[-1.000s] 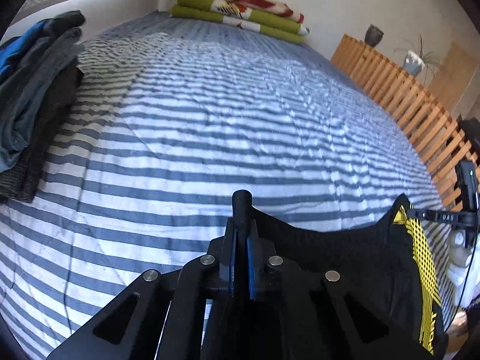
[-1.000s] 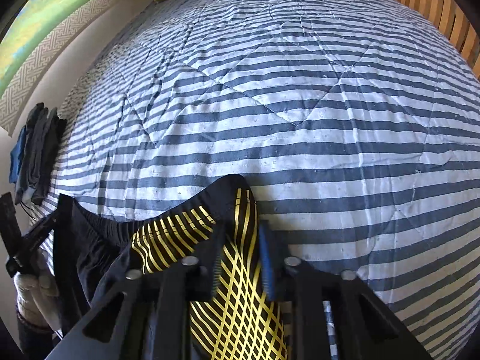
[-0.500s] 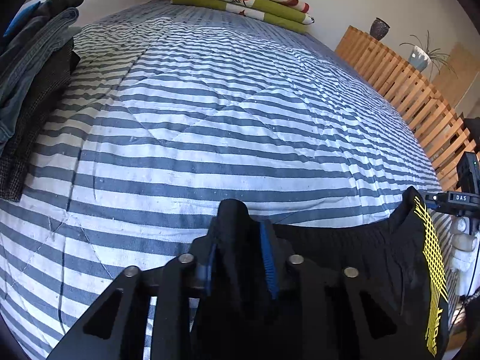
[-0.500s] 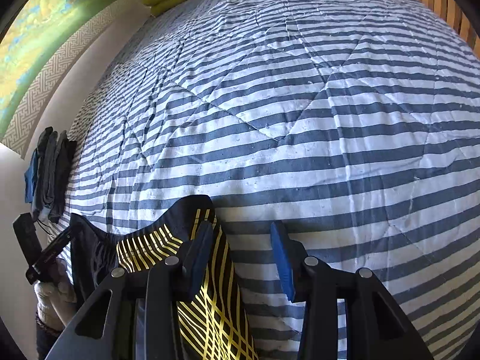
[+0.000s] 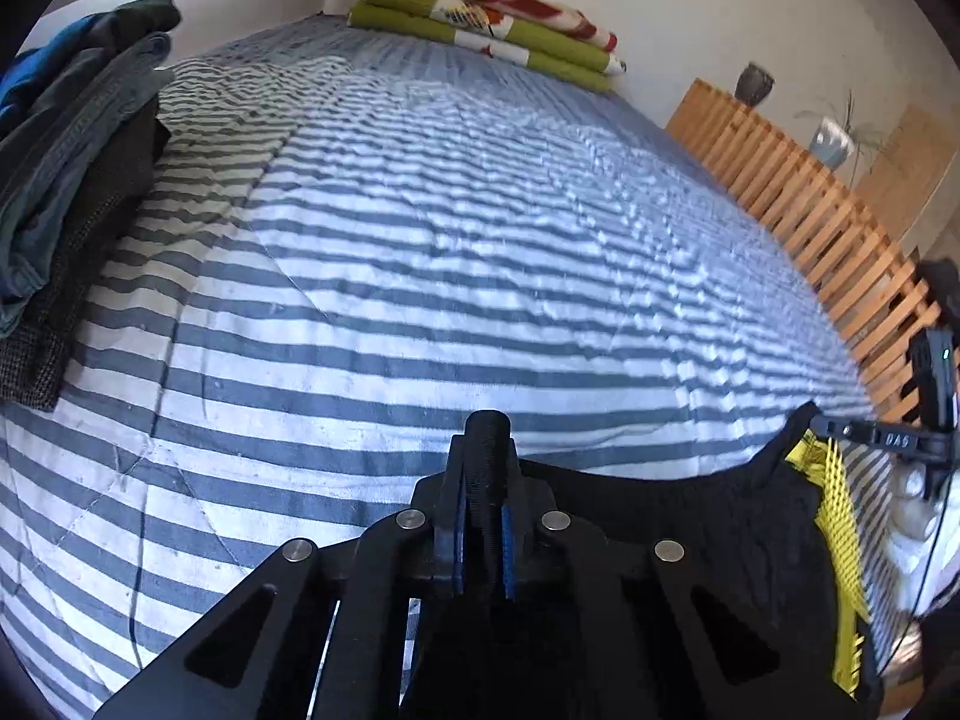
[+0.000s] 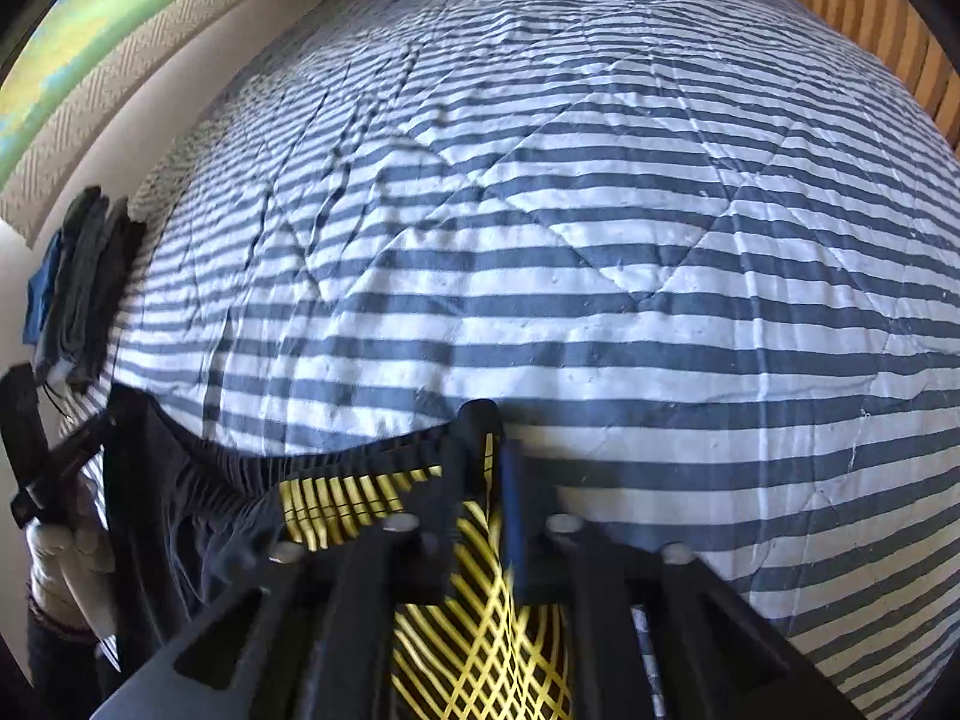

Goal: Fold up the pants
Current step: 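Grasp the shorts' waistband with both tools and lift it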

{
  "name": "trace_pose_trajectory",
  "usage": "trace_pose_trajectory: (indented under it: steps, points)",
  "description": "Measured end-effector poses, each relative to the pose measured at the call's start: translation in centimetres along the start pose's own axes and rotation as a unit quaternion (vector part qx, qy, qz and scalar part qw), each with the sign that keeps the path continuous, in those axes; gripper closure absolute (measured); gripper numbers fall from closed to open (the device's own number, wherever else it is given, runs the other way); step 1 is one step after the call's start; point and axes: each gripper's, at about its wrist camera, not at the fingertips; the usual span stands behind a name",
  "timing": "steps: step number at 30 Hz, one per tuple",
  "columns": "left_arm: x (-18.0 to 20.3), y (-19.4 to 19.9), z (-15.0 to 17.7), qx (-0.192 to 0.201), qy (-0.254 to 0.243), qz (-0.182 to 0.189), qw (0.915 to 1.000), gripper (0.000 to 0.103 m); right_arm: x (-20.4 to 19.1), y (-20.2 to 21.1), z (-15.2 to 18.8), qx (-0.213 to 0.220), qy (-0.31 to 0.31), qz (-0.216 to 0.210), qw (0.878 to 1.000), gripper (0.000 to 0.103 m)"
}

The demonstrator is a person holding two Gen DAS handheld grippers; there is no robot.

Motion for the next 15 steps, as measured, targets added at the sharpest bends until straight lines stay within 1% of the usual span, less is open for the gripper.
trace_pose_trajectory:
  steps: [1, 2, 3, 5, 6, 7, 9, 10, 12, 13, 15]
  points:
    - [-0.6, 0.3, -0.1, 0.005, 0.019, 0.016, 0.9997, 0.095, -0.1, 0.9, 0.4, 0.021, 0.009, 0.005, 1.0, 0.097]
    - [-0.8, -0.2, -0.1, -0.002, 0.021, 0.02, 0.9996, 0.095, 0.1, 2.1, 0.5, 0.044, 0.008, 0.0, 0.999, 0.097]
    - [-0.8, -1.1, 0.1, -0.014, 0.015, 0.011, 0.9997, 0.095, 1.0, 2.9, 0.5, 0.059, -0.011, -0.015, 0.998, 0.097]
    - [-0.4, -2.8, 0.6, -0.033, 0.011, -0.008, 0.9994, 0.095, 2.7, 2.3, 0.1, 0.057, -0.049, -0.02, 0.997, 0.097]
    - [0.0, -3.0, 0.7, -0.024, 0.001, -0.015, 0.9996, 0.095, 3.0, 1.5, 0.0, 0.049, -0.056, -0.013, 0.997, 0.097]
    - [0.2, -2.9, 0.6, -0.024, -0.003, -0.018, 0.9995, 0.095, 2.8, 0.5, 0.0, 0.038, -0.049, 0.005, 0.998, 0.097]
    - [0.2, -2.4, 0.2, -0.026, 0.0, -0.016, 0.9995, 0.095, 1.8, -0.6, 0.0, 0.037, -0.028, 0.035, 0.998, 0.097]
    - [0.3, -1.7, -0.1, -0.024, -0.001, -0.013, 0.9996, 0.095, 1.5, -0.4, -0.1, 0.039, -0.026, 0.037, 0.998, 0.097]
    - [1.0, 0.2, -1.5, -0.012, -0.012, 0.0, 0.9999, 0.095, 1.6, 0.9, -0.3, 0.049, -0.039, 0.019, 0.998, 0.097]
    - [1.6, 1.2, -2.5, -0.002, -0.022, -0.001, 0.9997, 0.095, 1.7, 1.9, -0.4, 0.058, -0.043, 0.007, 0.997, 0.097]
    - [3.0, 2.8, -5.0, 0.019, -0.039, -0.005, 0.999, 0.095, 1.1, 4.5, -1.1, 0.085, -0.036, 0.013, 0.996, 0.097]
Point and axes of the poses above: each gripper's, at about its wrist camera, not at the fingertips, and y roughly against the way its jaws point, x to its right, z to its underside, and after that the axes turned 1 degree about -x, right-handed
